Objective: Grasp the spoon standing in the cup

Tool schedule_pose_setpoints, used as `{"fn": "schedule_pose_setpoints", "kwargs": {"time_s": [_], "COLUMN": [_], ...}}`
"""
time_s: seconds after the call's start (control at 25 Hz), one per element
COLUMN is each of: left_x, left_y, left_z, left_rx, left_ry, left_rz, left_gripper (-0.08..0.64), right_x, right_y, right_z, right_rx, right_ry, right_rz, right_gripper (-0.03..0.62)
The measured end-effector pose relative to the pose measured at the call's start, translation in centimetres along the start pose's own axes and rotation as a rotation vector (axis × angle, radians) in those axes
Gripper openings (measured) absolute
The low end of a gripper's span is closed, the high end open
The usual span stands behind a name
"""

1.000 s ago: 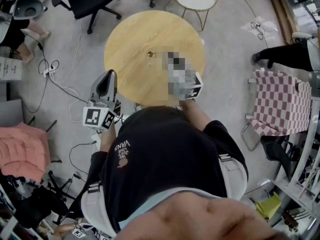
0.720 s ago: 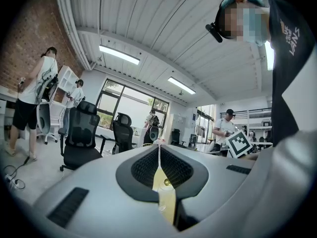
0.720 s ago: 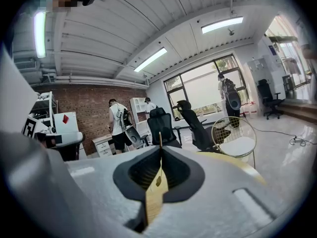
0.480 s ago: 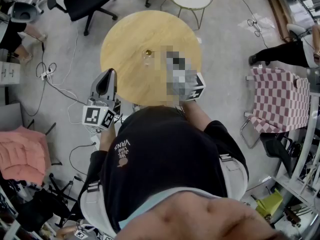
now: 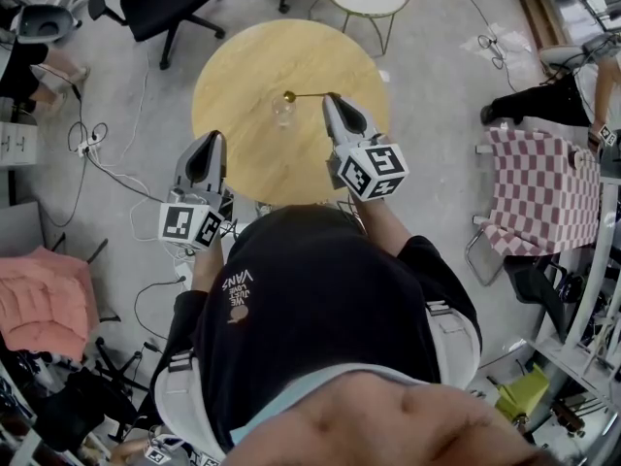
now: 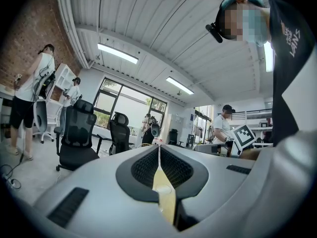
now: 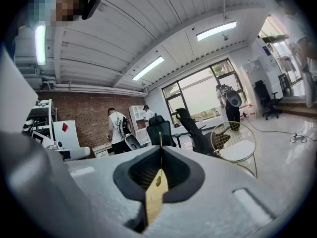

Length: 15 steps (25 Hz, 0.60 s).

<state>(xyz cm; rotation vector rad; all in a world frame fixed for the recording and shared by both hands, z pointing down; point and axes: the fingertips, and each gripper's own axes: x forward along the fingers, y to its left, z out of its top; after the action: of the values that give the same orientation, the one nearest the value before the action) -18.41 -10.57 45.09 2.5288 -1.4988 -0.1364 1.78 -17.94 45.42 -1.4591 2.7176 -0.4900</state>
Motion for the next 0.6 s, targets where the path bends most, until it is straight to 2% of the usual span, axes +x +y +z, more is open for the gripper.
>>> {"fn": "schedule_pose_setpoints", "kwargs": {"time_s": [0.6], "left_x": [1.1], "left_y": [-0.2], "left_z": [0.5], "left_rx": [0.001], "left_ry": [-0.010], "left_rz": [-0.017], "left_gripper": [0.017], "right_x": [-2.5], "right_y": [-1.7], "right_z": [2.1], "right_rx": [0.019], "right_ry": [-0.054], "right_rz": [-0.049], "right_gripper": [0.002]}}
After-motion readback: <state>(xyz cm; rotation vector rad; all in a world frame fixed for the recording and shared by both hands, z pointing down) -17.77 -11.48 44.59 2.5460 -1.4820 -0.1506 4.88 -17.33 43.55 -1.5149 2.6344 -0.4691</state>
